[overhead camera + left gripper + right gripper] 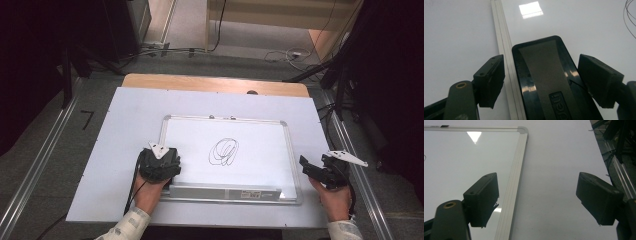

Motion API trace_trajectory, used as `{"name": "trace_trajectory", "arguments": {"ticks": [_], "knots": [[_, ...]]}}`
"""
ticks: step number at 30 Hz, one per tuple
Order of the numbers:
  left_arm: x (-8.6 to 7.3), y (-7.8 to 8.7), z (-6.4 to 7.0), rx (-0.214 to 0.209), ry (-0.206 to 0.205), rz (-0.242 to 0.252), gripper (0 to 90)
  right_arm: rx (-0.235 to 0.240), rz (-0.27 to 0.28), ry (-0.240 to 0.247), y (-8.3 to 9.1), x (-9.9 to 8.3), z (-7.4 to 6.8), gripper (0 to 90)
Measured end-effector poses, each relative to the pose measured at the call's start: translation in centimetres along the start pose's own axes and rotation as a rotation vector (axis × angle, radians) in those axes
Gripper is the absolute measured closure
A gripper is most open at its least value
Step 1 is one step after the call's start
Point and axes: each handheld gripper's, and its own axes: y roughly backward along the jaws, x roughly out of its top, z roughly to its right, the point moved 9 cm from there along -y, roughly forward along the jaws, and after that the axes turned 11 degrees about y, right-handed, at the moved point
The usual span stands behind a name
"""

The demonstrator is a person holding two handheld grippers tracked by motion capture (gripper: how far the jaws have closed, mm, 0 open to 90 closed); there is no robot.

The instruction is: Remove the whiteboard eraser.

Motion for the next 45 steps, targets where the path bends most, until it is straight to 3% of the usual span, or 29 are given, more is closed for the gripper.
{"name": "trace_trajectory", "arguments": {"ticks": [5,12,22,30,39,45], "knots": [[-0.1,0.1,0.4,-0.019,-0.027,0.0,31.7,0.001,-0.002,0.001,0.0,0.0,0.0,17.5],[-0.2,0.2,0.8,-0.062,-0.021,-0.011,38.0,0.0,-0.006,0.004,0.0,-0.1,0.0,17.9],[-0.2,0.1,1.0,-0.053,-0.015,-0.008,38.7,0.0,-0.008,0.002,-0.1,-0.1,0.0,18.0],[0.0,-0.1,0.9,-0.067,0.016,-0.005,39.6,0.0,-0.009,0.002,-0.1,-0.1,-0.1,18.0],[0.1,0.0,0.9,-0.075,0.017,-0.006,40.1,0.002,-0.005,-0.003,-0.1,-0.1,0.0,18.1],[1.1,0.9,1.2,-0.086,0.007,0.037,40.0,0.002,-0.004,0.0,-0.1,-0.1,0.0,18.0]]}}
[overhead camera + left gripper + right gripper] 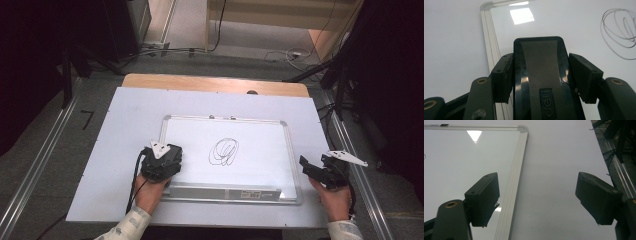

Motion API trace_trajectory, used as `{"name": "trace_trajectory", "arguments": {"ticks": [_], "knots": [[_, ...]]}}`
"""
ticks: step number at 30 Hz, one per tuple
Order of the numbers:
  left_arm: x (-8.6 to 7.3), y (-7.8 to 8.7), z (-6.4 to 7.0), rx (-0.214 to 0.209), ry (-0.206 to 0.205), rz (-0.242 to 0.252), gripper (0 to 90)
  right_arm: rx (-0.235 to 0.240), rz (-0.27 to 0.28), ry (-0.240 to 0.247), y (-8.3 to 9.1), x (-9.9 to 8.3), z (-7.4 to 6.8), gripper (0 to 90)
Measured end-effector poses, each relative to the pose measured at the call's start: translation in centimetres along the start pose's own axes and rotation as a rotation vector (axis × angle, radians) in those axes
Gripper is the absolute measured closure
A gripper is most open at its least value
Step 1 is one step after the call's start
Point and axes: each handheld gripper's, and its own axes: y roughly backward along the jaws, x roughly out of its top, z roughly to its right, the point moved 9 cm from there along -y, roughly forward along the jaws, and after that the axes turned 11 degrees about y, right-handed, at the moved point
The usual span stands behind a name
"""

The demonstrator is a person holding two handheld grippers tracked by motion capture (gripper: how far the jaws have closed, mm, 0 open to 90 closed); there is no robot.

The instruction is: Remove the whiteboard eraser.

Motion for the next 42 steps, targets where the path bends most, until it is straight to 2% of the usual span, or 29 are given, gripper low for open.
{"name": "trace_trajectory", "arguments": {"ticks": [7,17,30,35,42], "knots": [[1.5,0.5,0.7,-0.026,-0.034,0.036,39.9,-0.003,-0.002,-0.002,0.0,0.0,0.0,18.1],[3.4,-1.1,3.1,-0.069,-0.049,0.03,39.9,0.0,0.001,-0.006,0.0,0.1,0.1,18.1],[4.8,-2.2,5.0,-0.087,-0.065,0.025,39.9,0.003,0.002,-0.011,0.1,0.1,0.1,18.3],[5.1,-2.8,6.4,-0.11,-0.068,0.02,39.9,0.005,0.002,-0.009,0.0,0.1,0.0,18.3],[5.2,-3.8,7.7,-0.128,-0.074,0.005,39.9,0.006,0.001,-0.018,0.0,0.1,0.1,18.4]]}}
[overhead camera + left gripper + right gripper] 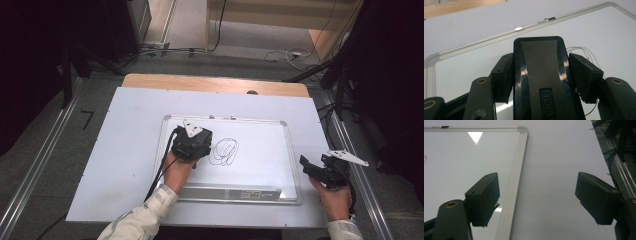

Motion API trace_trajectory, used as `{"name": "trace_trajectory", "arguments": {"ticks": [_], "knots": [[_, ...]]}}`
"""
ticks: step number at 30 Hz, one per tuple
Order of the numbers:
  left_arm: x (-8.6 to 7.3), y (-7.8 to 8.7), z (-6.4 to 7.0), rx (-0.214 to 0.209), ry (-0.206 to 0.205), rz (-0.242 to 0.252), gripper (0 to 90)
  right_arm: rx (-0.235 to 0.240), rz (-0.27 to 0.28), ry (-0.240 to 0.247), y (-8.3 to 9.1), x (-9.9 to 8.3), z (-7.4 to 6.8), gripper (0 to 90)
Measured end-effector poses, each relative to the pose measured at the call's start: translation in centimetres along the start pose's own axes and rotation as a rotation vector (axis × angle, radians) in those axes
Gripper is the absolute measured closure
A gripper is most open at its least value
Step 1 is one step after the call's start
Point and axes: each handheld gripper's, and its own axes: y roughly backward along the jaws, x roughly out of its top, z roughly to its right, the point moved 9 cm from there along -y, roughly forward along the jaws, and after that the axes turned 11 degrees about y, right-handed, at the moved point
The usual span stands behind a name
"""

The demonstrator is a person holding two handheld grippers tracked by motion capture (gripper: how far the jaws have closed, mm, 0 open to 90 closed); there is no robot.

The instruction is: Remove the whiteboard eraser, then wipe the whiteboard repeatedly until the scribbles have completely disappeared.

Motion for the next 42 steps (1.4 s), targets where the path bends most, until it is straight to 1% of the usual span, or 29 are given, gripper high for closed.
{"name": "trace_trajectory", "arguments": {"ticks": [2,6,9,12,17,20,21,24,31,36,39,42], "knots": [[0.0,-0.4,0.6,-0.01,0.0,-0.004,39.9,-0.001,0.0,0.001,0.0,0.0,0.0,18.4],[0.0,-0.6,1.1,-0.019,-0.005,-0.008,39.9,0.002,0.001,0.001,0.0,0.0,0.0,18.4],[-0.2,-0.7,1.4,-0.022,-0.01,-0.017,39.9,0.002,0.002,0.005,0.0,0.0,0.0,18.4],[-0.2,-0.8,1.5,-0.022,-0.005,-0.013,39.9,0.003,0.004,0.005,0.1,0.0,0.0,18.4],[-0.4,-1.1,1.8,-0.027,-0.005,-0.019,39.8,0.005,0.004,0.005,0.0,0.0,-0.1,18.4],[-0.4,-1.4,2.0,-0.035,-0.004,-0.026,39.8,0.006,0.002,0.005,0.0,0.0,-0.1,18.4],[-0.4,-1.6,2.1,-0.039,0.003,-0.025,39.8,0.005,0.004,0.008,0.0,0.0,-0.1,18.4],[-0.6,-2.1,2.3,-0.039,0.009,-0.034,39.8,0.006,0.005,0.008,0.0,0.0,-0.1,18.4],[-0.7,-3.0,2.3,-0.036,0.033,-0.042,39.7,0.007,0.003,0.009,0.0,0.1,-0.2,18.4],[-0.8,-3.7,2.2,-0.028,0.032,-0.047,39.7,0.008,0.003,0.015,-0.2,0.1,-0.2,18.5],[-0.9,-4.2,2.0,-0.024,0.041,-0.056,39.7,0.009,0.004,0.014,-0.2,0.2,-0.3,18.5],[-0.9,-4.4,2.0,-0.02,0.044,-0.052,39.7,0.009,0.003,0.014,-0.2,0.1,-0.3,18.5]]}}
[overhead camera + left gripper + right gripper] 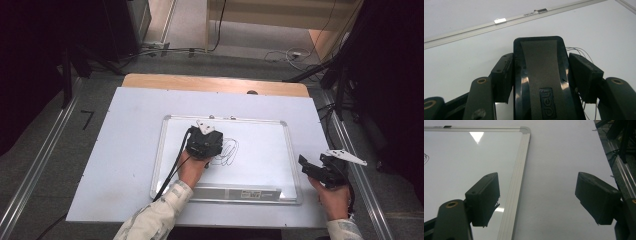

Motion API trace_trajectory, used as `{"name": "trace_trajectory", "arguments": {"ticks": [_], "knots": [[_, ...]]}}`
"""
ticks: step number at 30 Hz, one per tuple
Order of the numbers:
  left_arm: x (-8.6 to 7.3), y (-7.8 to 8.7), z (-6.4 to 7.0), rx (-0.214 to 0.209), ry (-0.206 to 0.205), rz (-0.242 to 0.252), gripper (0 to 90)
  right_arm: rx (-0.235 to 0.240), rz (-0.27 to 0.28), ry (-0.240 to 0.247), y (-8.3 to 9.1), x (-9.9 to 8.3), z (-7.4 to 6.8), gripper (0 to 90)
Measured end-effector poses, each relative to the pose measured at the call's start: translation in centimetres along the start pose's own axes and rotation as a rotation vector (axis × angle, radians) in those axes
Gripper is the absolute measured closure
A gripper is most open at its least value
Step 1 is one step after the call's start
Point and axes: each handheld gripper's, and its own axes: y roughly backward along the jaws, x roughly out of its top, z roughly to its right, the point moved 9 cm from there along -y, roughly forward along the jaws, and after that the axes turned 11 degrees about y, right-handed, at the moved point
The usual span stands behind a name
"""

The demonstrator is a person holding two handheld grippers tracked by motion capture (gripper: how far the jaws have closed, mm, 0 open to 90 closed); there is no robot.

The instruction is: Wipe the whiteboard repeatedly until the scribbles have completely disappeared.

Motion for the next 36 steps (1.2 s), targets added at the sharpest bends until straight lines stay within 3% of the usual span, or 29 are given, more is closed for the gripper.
{"name": "trace_trajectory", "arguments": {"ticks": [5,14,19,36], "knots": [[0.0,-0.5,-0.7,0.033,-0.004,-0.008,39.8,-0.001,0.001,0.001,0.0,0.0,0.0,18.5],[-0.4,-1.2,-1.0,0.053,-0.013,-0.024,40.2,-0.001,0.003,0.0,0.0,0.0,0.0,18.4],[-0.4,-1.2,-1.0,0.049,-0.001,-0.029,39.8,-0.001,0.003,0.002,0.0,0.0,0.0,18.5],[-0.4,-1.6,-0.6,0.031,-0.015,-0.007,39.7,0.001,0.002,0.0,0.0,0.0,0.0,18.5]]}}
